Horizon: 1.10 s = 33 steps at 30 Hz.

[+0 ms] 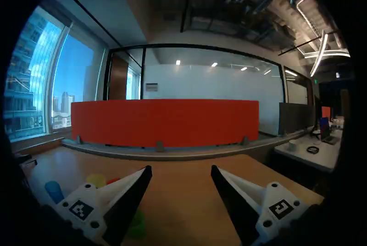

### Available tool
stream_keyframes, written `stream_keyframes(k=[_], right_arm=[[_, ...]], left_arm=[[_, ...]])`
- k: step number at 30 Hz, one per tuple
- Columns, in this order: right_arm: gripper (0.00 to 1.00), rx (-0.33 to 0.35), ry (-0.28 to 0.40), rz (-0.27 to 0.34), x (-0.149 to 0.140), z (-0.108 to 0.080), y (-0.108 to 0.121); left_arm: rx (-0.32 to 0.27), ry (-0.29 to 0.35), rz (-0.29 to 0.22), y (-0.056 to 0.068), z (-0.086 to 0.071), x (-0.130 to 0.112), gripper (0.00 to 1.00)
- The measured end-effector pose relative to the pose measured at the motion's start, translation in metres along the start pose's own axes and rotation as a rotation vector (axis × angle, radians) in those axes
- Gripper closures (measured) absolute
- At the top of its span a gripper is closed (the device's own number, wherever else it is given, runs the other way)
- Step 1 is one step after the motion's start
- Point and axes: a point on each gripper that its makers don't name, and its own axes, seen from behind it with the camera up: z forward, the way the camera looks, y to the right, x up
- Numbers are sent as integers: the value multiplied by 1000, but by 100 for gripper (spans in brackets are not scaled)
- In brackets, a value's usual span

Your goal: Pour water

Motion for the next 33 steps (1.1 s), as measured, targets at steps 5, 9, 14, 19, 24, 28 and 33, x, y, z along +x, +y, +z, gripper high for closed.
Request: stream_keyframes(k=[5,9,14,19,24,28,33], right_arm=[[0,-1,-1,-4,-1,1,-1],[0,0,-2,-2,-1,1,-1],[0,-2,-2,-1,-1,1,0],[0,-3,-2,-2,-1,0,1],[0,-3,-3,-2,-1,0,1],[0,-3,-3,-2,-1,0,2],[0,1,5,0,0,0,2]], left_arm=[[-4,-7,1,1,0,-2,3],[-4,-13,2,1,0,-3,3],[-5,-13,3,1,0,-3,3],[-7,-13,4,2,-1,-3,3],[-7,-14,4,2,0,-4,3],[-8,-15,5,2,0,-4,3],[-8,-15,5,2,0,-4,3]])
